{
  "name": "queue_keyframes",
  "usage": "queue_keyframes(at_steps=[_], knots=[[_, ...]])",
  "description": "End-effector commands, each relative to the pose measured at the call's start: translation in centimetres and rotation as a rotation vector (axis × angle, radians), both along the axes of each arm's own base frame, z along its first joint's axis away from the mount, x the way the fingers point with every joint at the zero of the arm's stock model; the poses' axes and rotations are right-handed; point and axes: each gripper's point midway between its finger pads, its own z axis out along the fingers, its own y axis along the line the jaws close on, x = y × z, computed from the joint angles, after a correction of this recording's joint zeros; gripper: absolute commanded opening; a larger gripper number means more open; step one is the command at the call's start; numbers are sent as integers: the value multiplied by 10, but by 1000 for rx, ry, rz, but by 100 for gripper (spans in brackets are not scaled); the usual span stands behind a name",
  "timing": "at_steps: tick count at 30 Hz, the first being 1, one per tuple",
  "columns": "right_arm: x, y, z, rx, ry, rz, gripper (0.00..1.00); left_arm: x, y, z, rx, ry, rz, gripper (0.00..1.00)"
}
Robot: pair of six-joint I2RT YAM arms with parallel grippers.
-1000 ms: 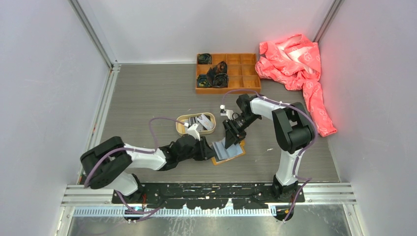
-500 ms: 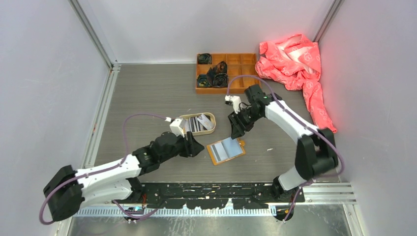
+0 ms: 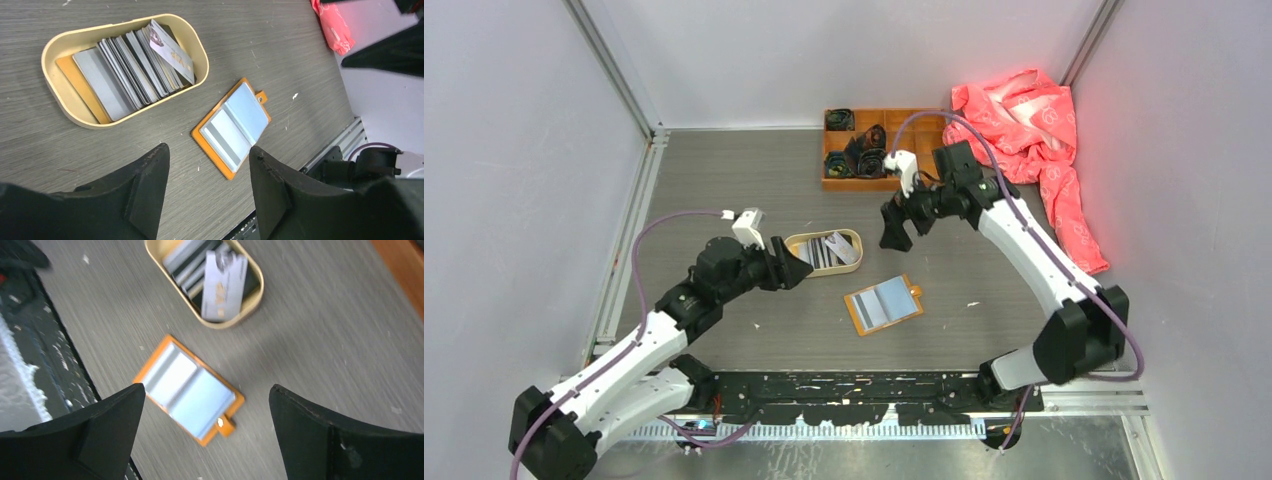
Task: Put the credit cards into the card holder
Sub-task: Turn over the card slot in the card holder, then pick up the credit card from the storage box.
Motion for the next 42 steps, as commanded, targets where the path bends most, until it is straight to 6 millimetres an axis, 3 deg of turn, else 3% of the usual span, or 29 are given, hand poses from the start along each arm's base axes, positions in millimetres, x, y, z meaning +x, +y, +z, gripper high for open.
queue_keyframes(at_steps=[1,4,12,16,23,35,42], knots=[[15,42,38,183,73,67,99,2,-17,18,-86,-10,-94,61],[26,49,36,217,80,43,99,18,-23,18,-134,-5,-63,61],[15,43,-3,264,172,-13,98,75,-30,-3,-192,68,72,56],[16,42,-1,270,194,-22,96,104,-33,-19,-193,146,112,53],[14,39,3,283,185,-19,96,135,-40,-44,-166,210,165,47],[13,39,7,296,184,-13,96,154,-59,-77,-166,295,145,34],[13,38,5,292,190,-11,96,152,-73,-75,-222,317,79,5]])
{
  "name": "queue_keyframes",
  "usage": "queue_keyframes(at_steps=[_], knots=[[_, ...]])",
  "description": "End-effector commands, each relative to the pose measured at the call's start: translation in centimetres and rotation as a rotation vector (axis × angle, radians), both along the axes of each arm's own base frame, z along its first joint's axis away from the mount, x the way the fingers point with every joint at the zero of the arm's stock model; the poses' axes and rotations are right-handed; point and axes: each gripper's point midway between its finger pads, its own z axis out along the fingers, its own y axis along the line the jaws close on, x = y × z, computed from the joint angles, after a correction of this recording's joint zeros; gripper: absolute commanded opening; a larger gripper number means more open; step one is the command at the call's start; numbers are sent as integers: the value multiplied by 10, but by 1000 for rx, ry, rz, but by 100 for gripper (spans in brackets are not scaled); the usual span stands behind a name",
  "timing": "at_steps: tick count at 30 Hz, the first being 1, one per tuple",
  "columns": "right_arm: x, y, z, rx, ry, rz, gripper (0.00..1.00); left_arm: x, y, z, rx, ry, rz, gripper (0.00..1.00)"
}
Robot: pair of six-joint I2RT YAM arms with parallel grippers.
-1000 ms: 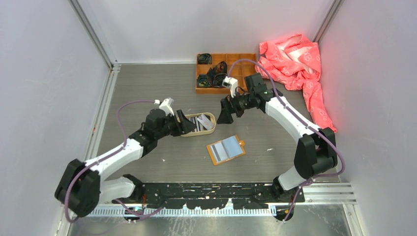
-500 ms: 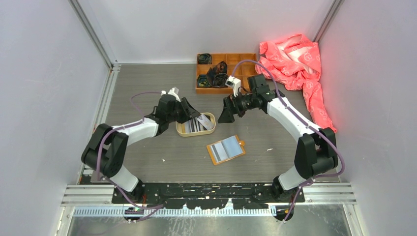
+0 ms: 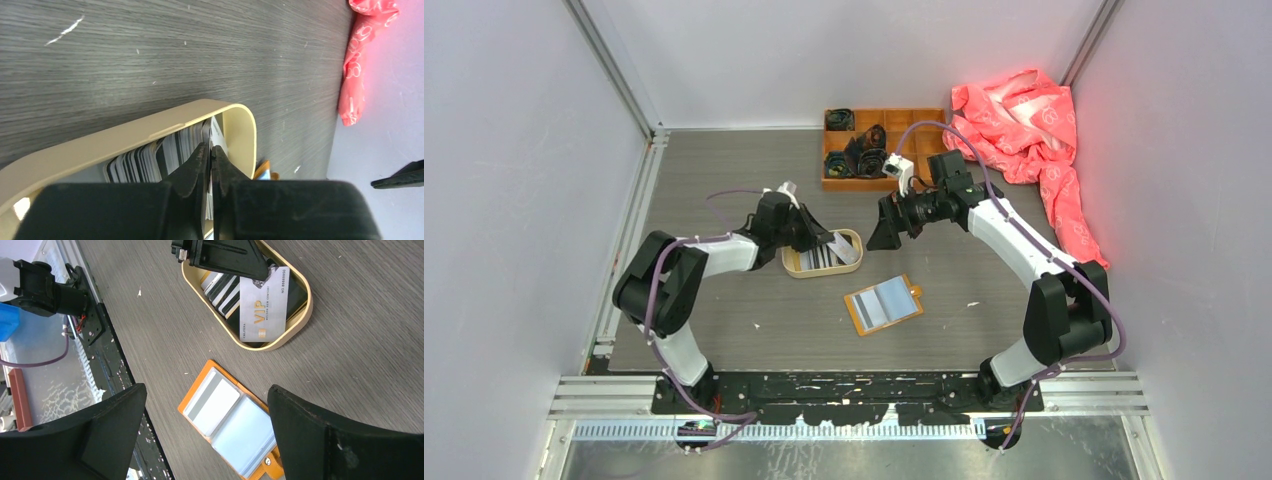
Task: Put the credit cards into the card holder
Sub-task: Pick up the credit card from the storage box.
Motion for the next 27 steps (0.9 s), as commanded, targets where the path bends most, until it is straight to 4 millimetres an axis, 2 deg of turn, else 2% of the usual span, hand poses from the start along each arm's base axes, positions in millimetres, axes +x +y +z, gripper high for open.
queue_keyframes(at_steps=[1,3,7,8,13,14,16,21,24,27], knots=[[3,3,26,46,-73,11,96,13,-18,35,-100,-86,-47,1],[3,2,25,45,-72,12,95,10,-17,37,-104,-95,-58,0],[0,0,24,34,-91,30,95,0,-9,55,-74,-165,-83,0],[-3,-2,23,27,-135,62,93,-11,2,73,-25,-253,-105,0],[-16,-6,20,34,-243,135,92,-35,21,104,11,-421,-127,0],[-21,-5,21,49,-269,162,92,-42,22,115,-2,-465,-143,0],[-33,-4,22,88,-326,225,92,-56,19,127,-34,-524,-207,0],[-65,2,31,211,-432,365,92,-108,-5,151,-179,-656,-507,0],[-67,7,30,229,-400,363,90,-131,-15,158,-228,-722,-609,0],[-67,13,28,241,-347,350,85,-146,-27,161,-245,-755,-677,0]])
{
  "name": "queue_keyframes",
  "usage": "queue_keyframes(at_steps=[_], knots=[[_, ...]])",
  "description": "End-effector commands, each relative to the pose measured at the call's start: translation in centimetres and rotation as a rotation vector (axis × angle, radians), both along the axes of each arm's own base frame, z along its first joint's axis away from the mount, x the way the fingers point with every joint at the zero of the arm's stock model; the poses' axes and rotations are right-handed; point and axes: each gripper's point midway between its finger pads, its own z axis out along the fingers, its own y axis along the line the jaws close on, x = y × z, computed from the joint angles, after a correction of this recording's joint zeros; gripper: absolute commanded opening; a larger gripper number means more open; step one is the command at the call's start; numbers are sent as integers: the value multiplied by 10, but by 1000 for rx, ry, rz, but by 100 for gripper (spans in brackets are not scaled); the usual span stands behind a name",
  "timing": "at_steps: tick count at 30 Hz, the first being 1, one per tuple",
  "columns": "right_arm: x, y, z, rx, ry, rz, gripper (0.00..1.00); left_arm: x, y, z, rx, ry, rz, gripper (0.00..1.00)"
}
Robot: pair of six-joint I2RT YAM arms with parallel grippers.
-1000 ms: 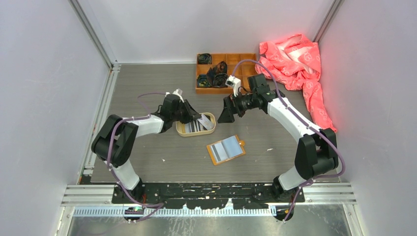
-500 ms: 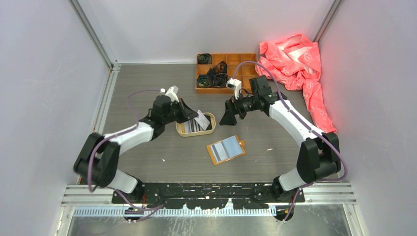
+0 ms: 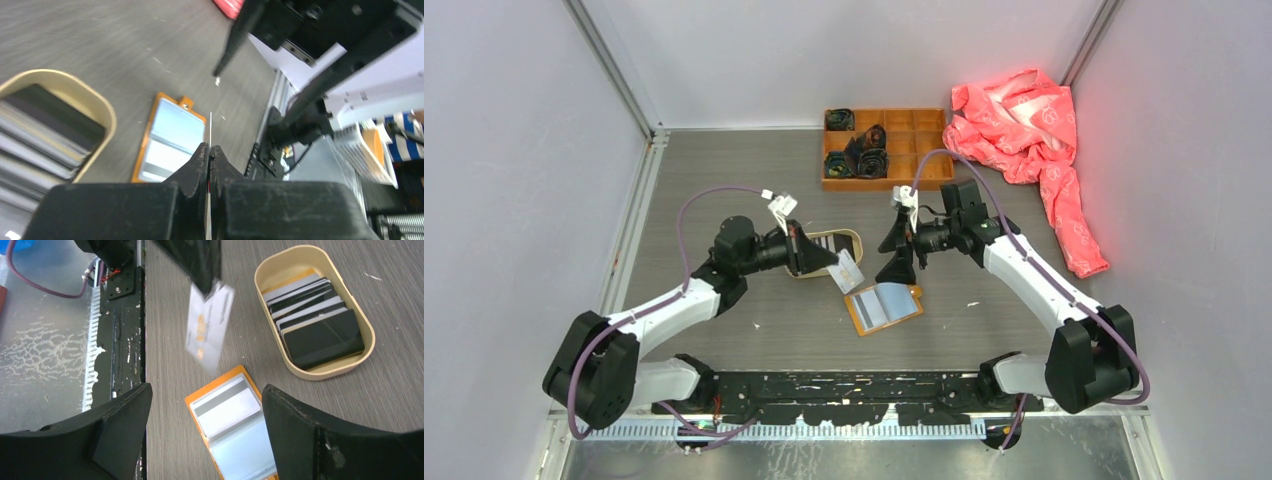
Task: Put the credit cards into the card holder
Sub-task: Pick up the credit card from the storage box.
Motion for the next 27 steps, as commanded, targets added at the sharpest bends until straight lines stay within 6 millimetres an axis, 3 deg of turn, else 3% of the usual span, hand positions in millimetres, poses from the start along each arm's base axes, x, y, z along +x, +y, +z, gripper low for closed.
queue_keyframes(at_steps=[1,10,12,17,18,19,23,27], knots=[[-1,16,15,77,-26,54,83,-32,-21,40,-81,-208,-191,0],[-22,43,-1,50,51,139,67,-42,-40,45,-97,-237,-237,0],[-28,47,-1,54,58,162,59,-42,-42,44,-99,-236,-233,0],[-30,48,1,34,73,172,12,-40,-40,45,-109,-237,-205,0],[-30,48,2,28,73,171,7,-40,-38,44,-110,-233,-192,3],[-29,48,6,27,73,171,3,-39,-36,45,-115,-230,-177,13],[-30,46,19,69,102,171,1,-43,-25,35,-137,-214,-112,39],[-23,48,31,115,180,120,1,-56,-14,28,-221,-238,-80,51]])
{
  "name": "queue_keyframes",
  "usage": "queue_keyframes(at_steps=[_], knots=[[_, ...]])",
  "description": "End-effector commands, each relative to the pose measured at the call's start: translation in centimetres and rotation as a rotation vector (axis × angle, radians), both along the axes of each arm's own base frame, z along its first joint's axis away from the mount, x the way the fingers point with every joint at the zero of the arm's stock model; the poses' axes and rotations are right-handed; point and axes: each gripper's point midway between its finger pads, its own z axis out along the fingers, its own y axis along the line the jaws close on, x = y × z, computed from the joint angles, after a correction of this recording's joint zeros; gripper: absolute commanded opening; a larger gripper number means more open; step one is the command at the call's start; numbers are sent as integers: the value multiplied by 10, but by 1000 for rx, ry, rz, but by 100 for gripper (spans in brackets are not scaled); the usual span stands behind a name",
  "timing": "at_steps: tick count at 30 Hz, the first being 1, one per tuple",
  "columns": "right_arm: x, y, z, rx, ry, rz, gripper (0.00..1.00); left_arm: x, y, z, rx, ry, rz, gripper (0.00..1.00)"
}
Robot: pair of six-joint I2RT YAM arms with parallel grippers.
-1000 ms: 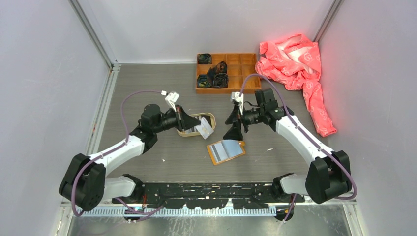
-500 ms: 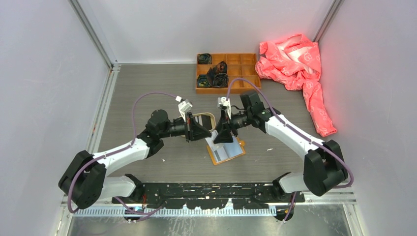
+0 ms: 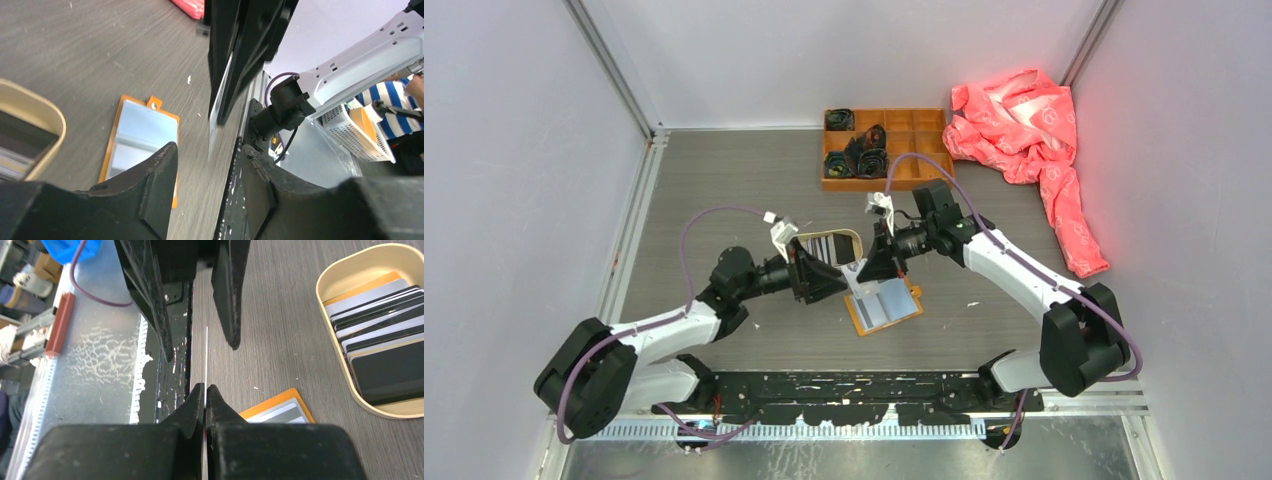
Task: Put the credit cards into the card holder
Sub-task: Pick up the credit card from the storage box.
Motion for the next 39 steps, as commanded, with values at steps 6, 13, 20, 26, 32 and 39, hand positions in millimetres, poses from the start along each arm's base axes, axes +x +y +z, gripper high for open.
queue_keyframes(at_steps=[6,13,20,26,32,39], knots=[[15,14,38,115,111,-67,2,-20,-6,6,-149,-105,56,59],[14,15,35,122,135,-57,2,-9,-21,12,-205,-99,86,60],[9,16,30,111,137,-34,3,-1,-34,10,-245,-30,67,40],[8,13,24,79,90,-19,4,-4,-40,10,-246,-3,25,0],[17,0,28,30,45,-56,37,-14,-36,-5,-208,5,-5,0],[21,-3,35,46,49,-78,39,-32,-41,-22,-166,56,-115,0]])
